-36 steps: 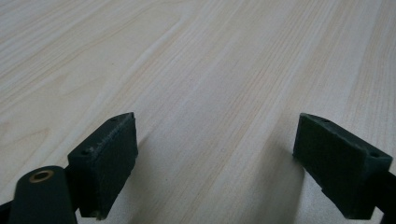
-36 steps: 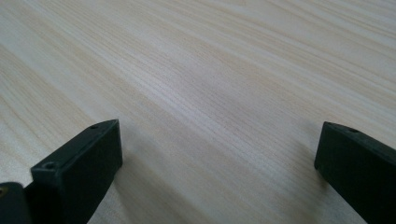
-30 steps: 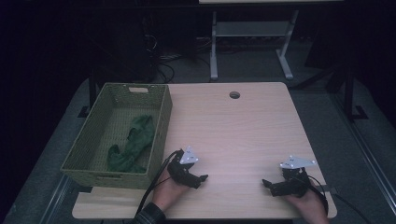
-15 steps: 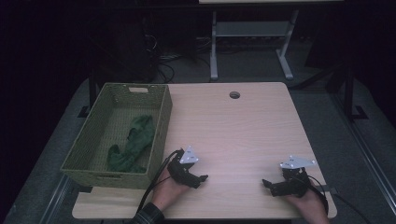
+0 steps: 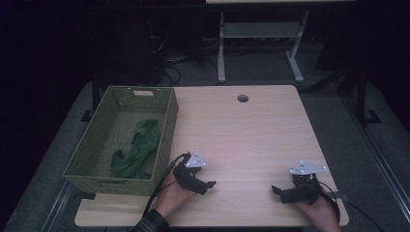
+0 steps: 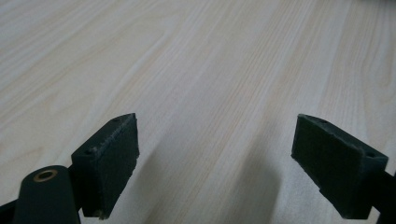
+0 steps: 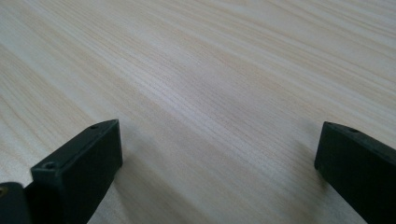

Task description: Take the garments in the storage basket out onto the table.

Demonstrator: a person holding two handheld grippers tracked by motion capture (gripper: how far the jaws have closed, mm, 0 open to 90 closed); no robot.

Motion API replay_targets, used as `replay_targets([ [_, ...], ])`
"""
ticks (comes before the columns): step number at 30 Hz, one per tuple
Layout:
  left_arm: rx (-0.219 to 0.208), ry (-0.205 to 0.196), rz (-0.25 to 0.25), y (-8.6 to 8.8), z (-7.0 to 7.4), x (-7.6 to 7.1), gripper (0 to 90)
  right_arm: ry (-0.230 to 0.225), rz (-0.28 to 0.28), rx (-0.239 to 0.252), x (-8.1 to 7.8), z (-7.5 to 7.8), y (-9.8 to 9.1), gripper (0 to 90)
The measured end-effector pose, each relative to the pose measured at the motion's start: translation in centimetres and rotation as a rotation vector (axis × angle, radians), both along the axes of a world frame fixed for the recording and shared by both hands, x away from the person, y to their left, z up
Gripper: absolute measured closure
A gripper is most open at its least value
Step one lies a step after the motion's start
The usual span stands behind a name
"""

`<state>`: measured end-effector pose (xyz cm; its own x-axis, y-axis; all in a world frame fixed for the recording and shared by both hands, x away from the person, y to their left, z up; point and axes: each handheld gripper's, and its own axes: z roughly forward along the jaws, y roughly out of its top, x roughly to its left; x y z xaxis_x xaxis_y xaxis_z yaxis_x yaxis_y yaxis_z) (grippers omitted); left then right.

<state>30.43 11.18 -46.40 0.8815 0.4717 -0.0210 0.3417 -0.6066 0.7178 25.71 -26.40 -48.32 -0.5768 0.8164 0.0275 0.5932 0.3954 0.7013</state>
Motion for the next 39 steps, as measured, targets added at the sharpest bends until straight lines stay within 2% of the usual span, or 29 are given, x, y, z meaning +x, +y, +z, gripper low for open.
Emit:
replay_targets([
  [7,-0.017,0.008,-0.002,0.1,0.9,0.1,14.1,0.0,0.001,0.0,0.0,0.0,0.0,0.5],
  [16,-0.006,0.005,-0.021,0.0,1.8,0.0,14.1,0.0,-0.001,0.0,0.0,0.0,0.0,0.5],
  [20,-0.009,0.004,-0.025,0.1,2.2,0.1,14.1,0.0,-0.001,0.0,0.0,0.0,0.0,0.5],
  [22,-0.023,0.008,-0.023,0.1,2.5,0.1,14.1,0.0,-0.001,-0.001,0.0,0.0,0.0,0.5],
  [27,-0.015,0.009,-0.031,0.1,3.0,0.0,14.1,0.001,-0.002,0.0,0.0,0.0,0.0,0.5],
  [39,-0.031,0.006,-0.039,0.1,4.4,0.1,14.1,0.004,-0.002,0.001,0.0,0.0,0.0,0.5],
])
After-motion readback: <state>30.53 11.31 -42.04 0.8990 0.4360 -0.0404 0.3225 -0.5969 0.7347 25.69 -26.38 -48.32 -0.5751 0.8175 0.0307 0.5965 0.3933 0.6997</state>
